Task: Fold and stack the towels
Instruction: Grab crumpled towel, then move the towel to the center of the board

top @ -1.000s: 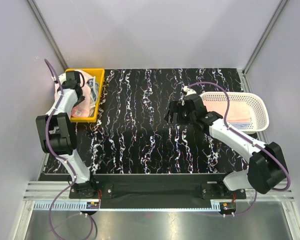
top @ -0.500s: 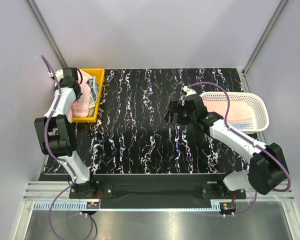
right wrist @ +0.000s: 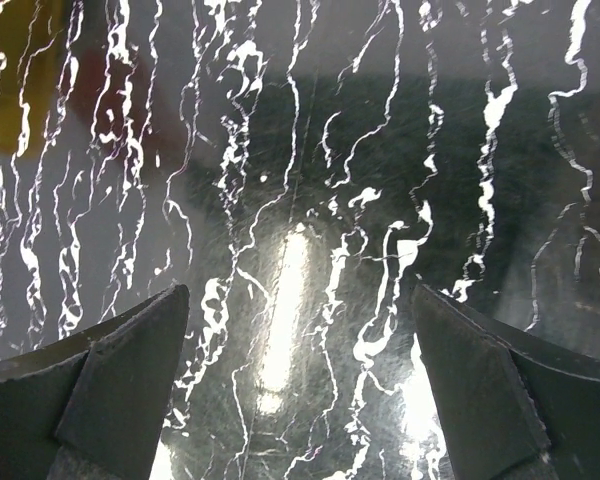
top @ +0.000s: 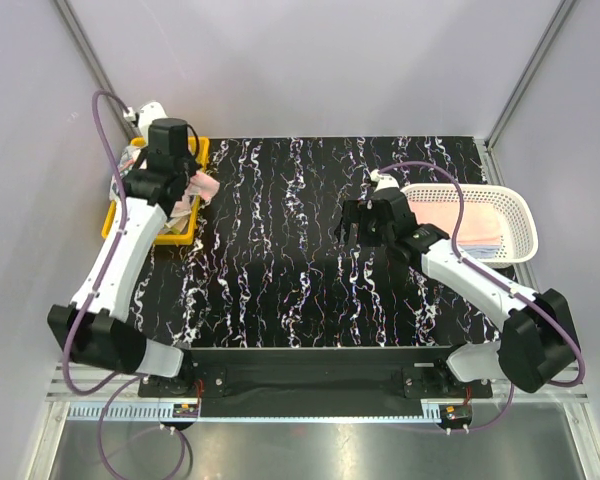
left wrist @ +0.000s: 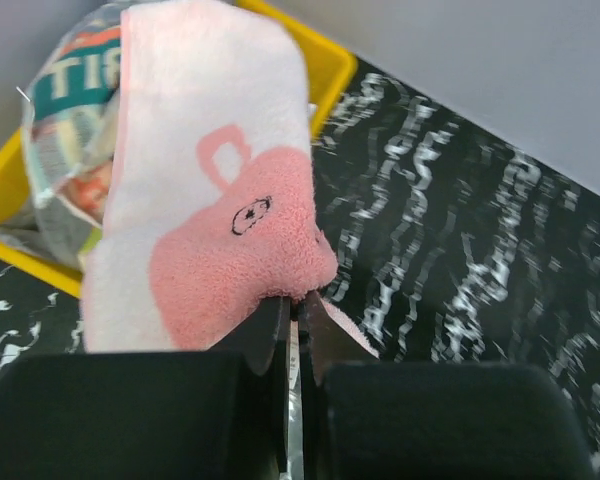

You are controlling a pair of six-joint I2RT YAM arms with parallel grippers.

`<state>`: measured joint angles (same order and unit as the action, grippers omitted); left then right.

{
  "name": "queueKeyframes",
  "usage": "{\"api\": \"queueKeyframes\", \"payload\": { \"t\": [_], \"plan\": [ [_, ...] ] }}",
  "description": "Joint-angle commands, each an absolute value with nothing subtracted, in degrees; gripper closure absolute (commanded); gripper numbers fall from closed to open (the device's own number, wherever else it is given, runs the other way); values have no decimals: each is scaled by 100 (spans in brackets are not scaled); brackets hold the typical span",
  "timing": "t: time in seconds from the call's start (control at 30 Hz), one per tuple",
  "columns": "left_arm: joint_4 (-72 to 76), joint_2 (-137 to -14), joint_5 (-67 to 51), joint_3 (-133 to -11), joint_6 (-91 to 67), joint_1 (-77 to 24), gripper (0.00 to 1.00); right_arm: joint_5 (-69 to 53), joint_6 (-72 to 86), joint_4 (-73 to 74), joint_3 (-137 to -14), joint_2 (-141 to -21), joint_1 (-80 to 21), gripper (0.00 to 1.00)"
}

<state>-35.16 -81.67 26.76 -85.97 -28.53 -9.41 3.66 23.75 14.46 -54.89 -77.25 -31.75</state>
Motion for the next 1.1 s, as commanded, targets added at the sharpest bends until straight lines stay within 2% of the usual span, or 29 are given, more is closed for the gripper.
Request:
{"api": "queueKeyframes", "payload": {
  "t": [0.0,0.17,0.33,0.47,0.6,0.67,0.7,0.73,0.83,0.87,0.9,1.0,1.03,1.07],
  "plan": [
    [-3787,-7691,2680,-8816,-2953,-1623,100,791,2224,1424,-5757,-7532,-3208,0],
    [-3622,-6655,2514,-7491,-3697,-2810,100,1160,2267,1564,-5862,-7646,-3208,0],
    [-3367,-6126,2786,-5601,-4823,-4796,100,1590,2487,1582,-5906,-7804,-3208,0],
    [-3112,-6309,3006,-4765,-6324,-6369,100,1600,2461,1661,-6134,-8295,-3208,0],
    [-3137,-6958,3146,-4886,-6802,-7556,100,1442,2566,1486,-6293,-8736,-3208,0],
    [-3644,-7189,3243,-5184,-6995,-7664,100,1231,2619,1415,-6467,-9042,-3208,0],
    [-3734,-7189,3321,-5212,-7031,-7673,86,1161,2628,1441,-6547,-9157,-3208,0],
    [-3814,-7120,3383,-5229,-7057,-7664,75,1047,2637,1459,-6670,-9350,-3208,0],
    [-3868,-6672,3455,-5168,-6935,-7279,70,670,2751,1380,-6750,-9640,-3208,0],
    [-3841,-6558,3289,-5151,-6682,-6799,65,546,2855,1345,-6767,-9729,-3208,0],
    [-3841,-6400,3252,-5159,-6567,-6559,56,249,2891,1293,-6768,-9790,-3217,0],
    [-3753,-6276,3103,-5229,-6013,-5487,53,18,2997,1064,-6802,-10107,-3269,1],
    [-3631,-6328,3007,-5247,-5690,-5215,45,9,3014,1046,-6925,-10308,-3287,1],
    [-3604,-6380,2945,-5282,-5582,-4733,44,9,3023,1046,-6995,-10405,-3305,2]
  ]
}}
